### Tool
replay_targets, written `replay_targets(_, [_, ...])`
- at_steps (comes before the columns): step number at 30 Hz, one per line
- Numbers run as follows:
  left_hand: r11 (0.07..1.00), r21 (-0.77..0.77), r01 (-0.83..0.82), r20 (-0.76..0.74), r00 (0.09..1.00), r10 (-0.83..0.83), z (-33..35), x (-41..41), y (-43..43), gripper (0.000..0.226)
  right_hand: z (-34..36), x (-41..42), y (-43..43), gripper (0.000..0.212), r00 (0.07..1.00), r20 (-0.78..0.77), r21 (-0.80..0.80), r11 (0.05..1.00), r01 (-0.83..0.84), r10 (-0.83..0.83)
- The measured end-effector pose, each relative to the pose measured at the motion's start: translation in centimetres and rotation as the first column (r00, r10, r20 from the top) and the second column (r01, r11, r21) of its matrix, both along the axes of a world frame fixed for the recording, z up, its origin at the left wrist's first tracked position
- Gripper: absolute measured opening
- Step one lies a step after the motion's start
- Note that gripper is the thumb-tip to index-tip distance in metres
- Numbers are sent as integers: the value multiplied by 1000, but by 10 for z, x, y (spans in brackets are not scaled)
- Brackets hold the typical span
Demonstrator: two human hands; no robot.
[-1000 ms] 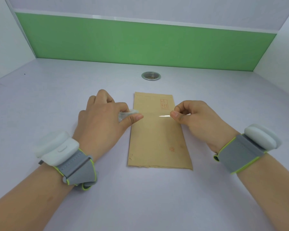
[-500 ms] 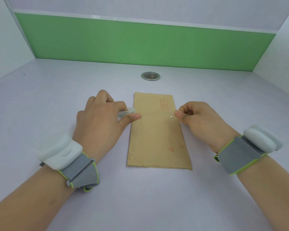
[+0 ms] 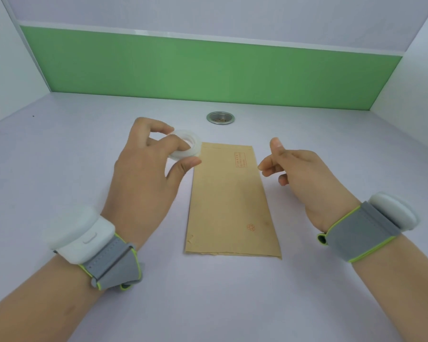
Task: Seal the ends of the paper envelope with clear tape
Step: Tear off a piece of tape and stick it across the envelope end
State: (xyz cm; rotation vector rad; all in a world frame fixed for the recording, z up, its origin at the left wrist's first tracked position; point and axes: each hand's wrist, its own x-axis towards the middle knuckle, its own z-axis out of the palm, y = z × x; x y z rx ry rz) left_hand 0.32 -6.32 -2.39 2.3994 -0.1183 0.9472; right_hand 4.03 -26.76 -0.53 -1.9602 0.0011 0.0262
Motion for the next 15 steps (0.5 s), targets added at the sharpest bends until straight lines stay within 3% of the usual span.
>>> replay_targets(6, [996, 75, 51, 110, 992, -59, 8, -7, -4, 21, 0, -3, 2, 53, 997, 61, 32, 999, 45, -46])
replay_targets(15, [991, 113, 69, 117, 990, -82, 7, -7, -6, 7, -1, -3, 3, 54, 998, 32, 1, 999, 47, -47])
